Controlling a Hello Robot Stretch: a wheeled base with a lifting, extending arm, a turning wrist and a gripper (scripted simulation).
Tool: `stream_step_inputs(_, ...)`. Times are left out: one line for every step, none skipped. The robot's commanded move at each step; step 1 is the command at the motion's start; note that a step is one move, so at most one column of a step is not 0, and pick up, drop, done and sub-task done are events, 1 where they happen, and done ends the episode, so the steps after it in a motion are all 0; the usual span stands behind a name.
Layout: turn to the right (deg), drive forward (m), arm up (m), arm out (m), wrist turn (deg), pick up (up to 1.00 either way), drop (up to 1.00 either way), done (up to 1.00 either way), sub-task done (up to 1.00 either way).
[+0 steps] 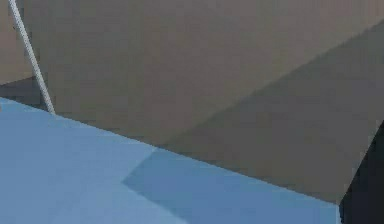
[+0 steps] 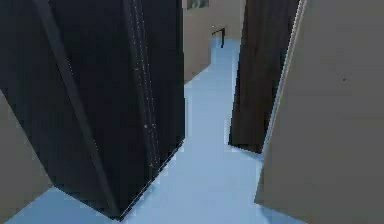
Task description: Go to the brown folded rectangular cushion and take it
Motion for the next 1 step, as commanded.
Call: stream_step_inputs(0.0, 0.70, 0.00, 0.00, 0.0, 0.00, 0.00, 0.00, 0.00)
